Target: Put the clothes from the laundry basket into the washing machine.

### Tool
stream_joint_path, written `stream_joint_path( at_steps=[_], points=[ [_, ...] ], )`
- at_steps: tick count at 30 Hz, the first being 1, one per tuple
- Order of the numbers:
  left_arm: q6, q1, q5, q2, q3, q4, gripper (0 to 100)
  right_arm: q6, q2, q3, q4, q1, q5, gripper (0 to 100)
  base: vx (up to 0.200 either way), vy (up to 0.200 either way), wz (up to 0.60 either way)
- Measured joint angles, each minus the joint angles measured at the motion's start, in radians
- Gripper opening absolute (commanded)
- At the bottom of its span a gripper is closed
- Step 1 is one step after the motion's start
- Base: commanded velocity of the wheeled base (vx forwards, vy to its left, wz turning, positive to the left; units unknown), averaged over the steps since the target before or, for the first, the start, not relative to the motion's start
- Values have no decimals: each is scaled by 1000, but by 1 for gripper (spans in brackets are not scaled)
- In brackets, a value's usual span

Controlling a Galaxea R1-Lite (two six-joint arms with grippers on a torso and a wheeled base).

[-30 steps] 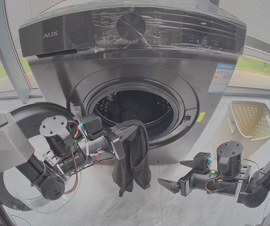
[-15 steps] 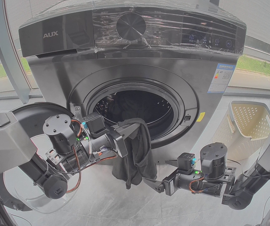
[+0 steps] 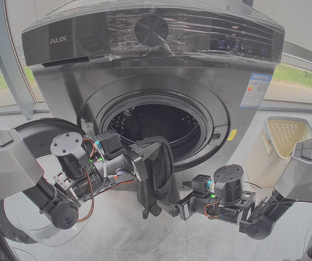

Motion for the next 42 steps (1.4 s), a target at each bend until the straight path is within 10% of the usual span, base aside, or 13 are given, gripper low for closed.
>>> stream_joint_path(
  at_steps=[41, 42],
  points=[
    [0, 3, 6, -5, 15, -14, 0, -18, 10, -45, 2, -126, -70, 100, 0, 0, 0],
    [0, 3, 6, -5, 15, -14, 0, -18, 15, -50, 0, -125, -71, 0, 0, 0, 0]
  ],
)
